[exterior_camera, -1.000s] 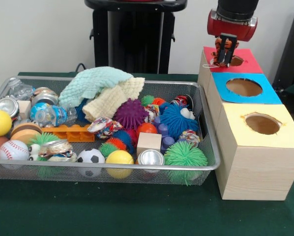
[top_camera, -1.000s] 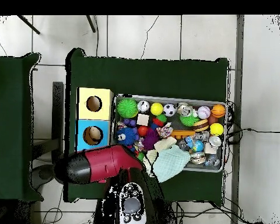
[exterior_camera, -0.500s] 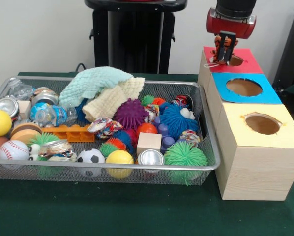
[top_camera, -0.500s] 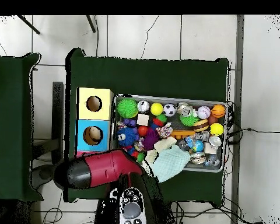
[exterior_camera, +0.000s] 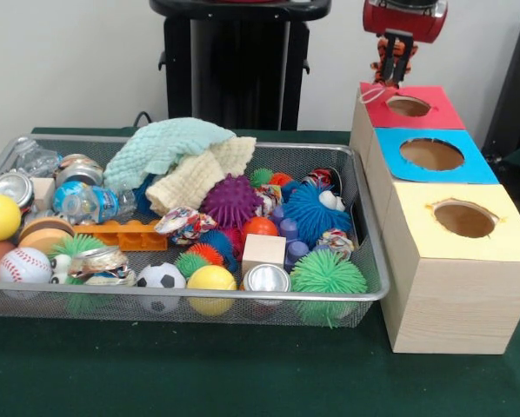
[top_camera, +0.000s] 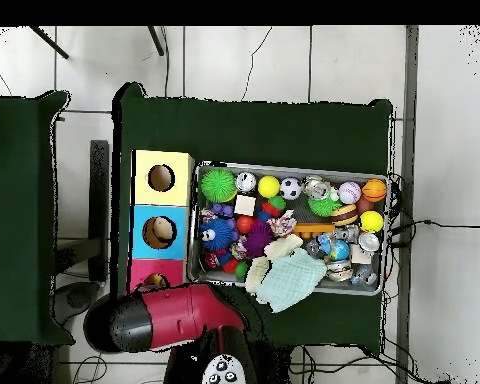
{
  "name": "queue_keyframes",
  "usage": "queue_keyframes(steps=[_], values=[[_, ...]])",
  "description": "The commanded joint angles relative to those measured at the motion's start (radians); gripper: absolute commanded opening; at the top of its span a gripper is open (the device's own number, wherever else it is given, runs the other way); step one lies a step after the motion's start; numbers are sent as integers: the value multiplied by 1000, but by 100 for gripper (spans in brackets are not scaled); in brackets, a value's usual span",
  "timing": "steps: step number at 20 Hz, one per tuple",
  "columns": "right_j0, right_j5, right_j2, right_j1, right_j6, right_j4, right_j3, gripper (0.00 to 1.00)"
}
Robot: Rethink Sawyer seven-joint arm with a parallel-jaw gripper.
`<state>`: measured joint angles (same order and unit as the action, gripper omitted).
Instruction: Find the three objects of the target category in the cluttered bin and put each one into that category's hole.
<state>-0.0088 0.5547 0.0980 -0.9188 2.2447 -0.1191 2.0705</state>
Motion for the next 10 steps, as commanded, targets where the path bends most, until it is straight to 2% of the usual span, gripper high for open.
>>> queue_keyframes(steps=[1,5,10], values=[[6,-41,42,-52,95,43,116,0],[24,-59,30,-45,107,37,121,0],[47,-63,18,-13,125,35,86,0]])
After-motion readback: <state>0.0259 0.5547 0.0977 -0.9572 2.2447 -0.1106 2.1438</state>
